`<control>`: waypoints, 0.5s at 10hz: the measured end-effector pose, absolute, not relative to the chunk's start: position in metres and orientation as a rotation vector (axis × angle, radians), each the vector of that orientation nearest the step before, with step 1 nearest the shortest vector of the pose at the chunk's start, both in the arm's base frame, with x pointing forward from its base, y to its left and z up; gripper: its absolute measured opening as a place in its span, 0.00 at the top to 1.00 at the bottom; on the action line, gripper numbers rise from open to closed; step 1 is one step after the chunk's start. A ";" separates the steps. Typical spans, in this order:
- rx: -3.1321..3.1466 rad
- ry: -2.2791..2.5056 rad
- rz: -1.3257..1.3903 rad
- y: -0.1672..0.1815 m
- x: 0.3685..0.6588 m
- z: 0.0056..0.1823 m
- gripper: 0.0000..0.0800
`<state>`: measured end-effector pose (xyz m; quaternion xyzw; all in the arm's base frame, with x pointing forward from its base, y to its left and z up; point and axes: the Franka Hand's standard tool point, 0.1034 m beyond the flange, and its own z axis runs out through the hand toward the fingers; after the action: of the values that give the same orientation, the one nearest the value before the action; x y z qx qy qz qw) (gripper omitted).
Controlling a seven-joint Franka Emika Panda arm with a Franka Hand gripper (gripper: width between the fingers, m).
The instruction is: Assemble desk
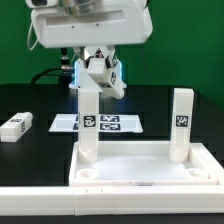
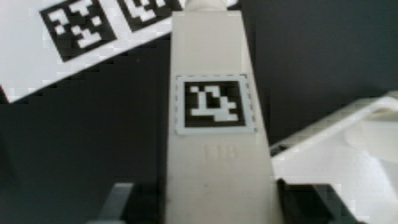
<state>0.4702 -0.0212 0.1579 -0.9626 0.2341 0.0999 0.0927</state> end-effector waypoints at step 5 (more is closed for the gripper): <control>-3.134 0.588 -0.267 -0.002 0.535 0.203 0.64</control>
Offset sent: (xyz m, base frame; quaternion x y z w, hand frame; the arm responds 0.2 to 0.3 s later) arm 0.0586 0.0083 0.0545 -0.1063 0.1527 -0.0667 0.9803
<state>0.5350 -0.0017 0.2034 -0.9790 0.1836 -0.0833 -0.0290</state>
